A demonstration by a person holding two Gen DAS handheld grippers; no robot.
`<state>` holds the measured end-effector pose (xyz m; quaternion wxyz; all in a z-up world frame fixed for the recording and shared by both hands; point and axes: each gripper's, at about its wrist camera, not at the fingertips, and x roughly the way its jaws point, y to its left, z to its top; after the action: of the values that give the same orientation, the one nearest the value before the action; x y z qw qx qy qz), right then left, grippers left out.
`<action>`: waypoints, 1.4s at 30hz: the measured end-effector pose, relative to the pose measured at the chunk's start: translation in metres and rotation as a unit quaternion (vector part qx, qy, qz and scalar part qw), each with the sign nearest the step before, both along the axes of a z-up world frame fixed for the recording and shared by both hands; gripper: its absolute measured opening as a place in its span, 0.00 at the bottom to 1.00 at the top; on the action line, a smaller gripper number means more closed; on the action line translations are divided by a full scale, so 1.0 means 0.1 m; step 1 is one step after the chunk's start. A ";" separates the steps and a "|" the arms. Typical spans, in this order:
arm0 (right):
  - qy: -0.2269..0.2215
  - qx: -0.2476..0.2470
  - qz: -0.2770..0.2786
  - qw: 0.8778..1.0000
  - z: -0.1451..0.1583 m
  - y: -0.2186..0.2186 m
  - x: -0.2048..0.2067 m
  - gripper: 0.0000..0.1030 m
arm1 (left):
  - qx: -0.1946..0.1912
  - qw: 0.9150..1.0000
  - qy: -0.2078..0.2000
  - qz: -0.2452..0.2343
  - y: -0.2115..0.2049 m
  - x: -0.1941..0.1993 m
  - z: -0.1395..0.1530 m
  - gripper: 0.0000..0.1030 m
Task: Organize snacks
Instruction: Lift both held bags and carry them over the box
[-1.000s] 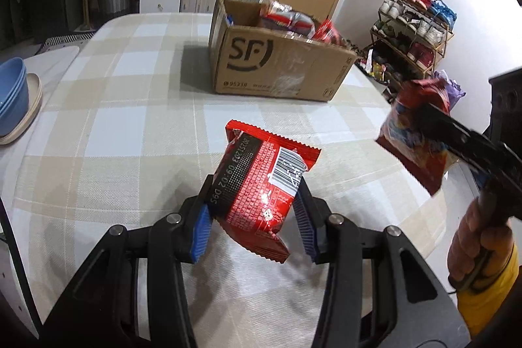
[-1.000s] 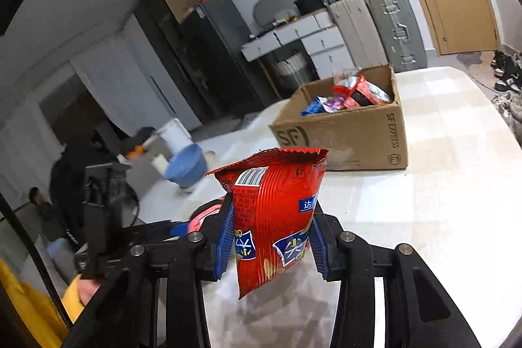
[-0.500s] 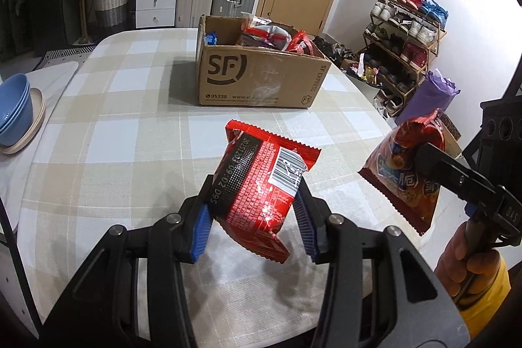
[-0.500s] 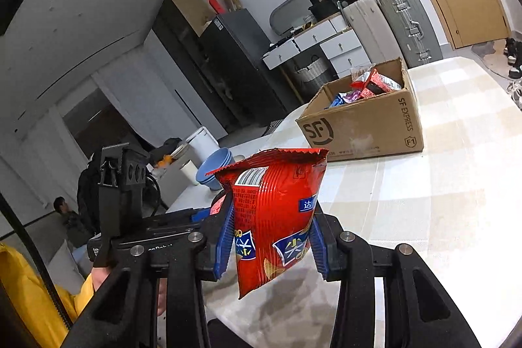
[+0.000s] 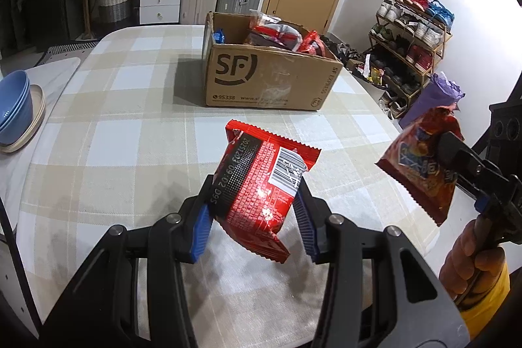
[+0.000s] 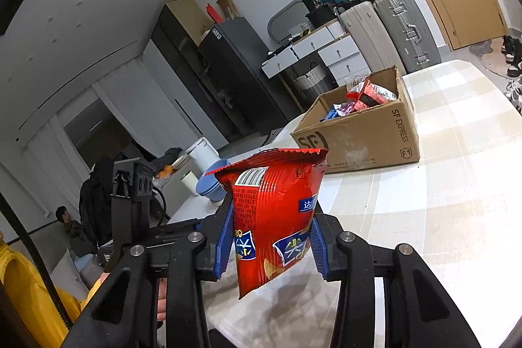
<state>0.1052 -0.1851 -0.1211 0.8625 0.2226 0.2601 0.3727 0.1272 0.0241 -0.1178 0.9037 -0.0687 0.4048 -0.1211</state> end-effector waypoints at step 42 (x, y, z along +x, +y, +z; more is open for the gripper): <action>-0.025 -0.058 -0.047 0.997 1.12 -0.01 1.64 0.40 | -0.005 0.998 -0.060 -0.006 -0.01 2.13 1.03 0.41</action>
<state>0.2691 -0.1862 -0.0095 0.8967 0.1747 0.2491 0.3214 0.3404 0.0226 -0.0146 0.9252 -0.0631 0.3498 -0.1327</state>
